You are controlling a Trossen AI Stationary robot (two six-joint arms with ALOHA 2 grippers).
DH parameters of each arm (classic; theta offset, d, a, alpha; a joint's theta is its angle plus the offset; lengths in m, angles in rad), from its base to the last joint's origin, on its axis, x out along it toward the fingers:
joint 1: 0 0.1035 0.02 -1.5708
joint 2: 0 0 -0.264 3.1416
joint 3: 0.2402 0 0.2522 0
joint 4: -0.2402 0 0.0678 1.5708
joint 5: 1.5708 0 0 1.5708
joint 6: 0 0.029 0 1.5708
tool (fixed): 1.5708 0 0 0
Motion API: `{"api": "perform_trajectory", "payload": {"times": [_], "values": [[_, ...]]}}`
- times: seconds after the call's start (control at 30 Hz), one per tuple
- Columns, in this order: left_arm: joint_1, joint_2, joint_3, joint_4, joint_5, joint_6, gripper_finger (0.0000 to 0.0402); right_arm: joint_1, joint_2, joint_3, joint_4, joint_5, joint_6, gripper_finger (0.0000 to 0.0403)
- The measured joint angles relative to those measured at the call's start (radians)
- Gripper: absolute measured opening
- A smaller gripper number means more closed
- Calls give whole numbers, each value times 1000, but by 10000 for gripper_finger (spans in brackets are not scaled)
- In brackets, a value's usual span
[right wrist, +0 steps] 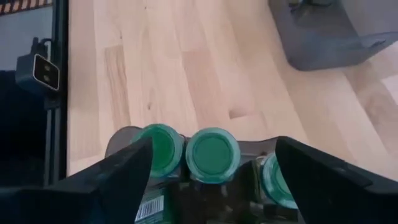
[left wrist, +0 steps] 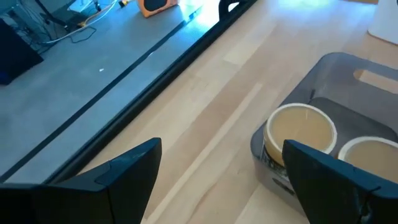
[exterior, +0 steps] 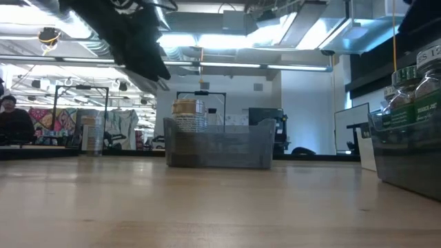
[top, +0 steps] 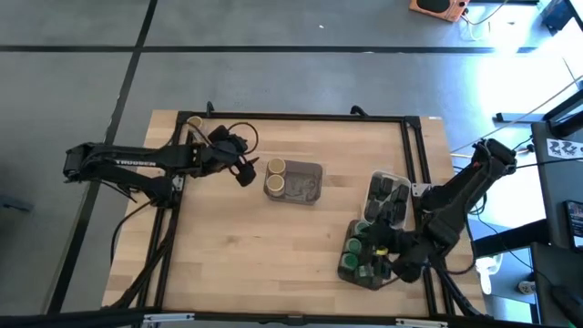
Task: Sort spices by type
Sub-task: Put the green seasoning bottle into the bottom black bin
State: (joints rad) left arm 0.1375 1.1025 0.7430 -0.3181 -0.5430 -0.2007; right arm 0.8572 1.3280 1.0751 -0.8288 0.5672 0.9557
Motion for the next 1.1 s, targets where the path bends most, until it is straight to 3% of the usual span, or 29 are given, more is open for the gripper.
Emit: {"api": "perform_trajectory", "payload": {"times": [0.13, 0.23, 0.37, 0.43, 0.57, 0.7, 1.1], "values": [[1, -32, 26, -71, 0, -1, 331, -44, 0, 0, 3, -78, -28, 335], [2, -52, 26, -101, -1, -3, 331, -56, 0, 0, 5, -220, -12, 335], [2, -51, 26, -137, -1, -33, 331, -49, 0, 0, 3, -481, 180, 335], [1, -50, 26, -143, -1, -38, 331, -22, 0, 0, 3, -531, 286, 335], [1, -49, 26, -143, -1, -38, 331, 34, 0, 0, -5, -552, 446, 335], [1, -49, 26, -143, -1, -43, 331, 88, 0, -24, 13, -504, 532, 335], [0, -49, 26, -143, -1, -55, 331, 98, 18, -64, 101, -462, 525, 335]]}}
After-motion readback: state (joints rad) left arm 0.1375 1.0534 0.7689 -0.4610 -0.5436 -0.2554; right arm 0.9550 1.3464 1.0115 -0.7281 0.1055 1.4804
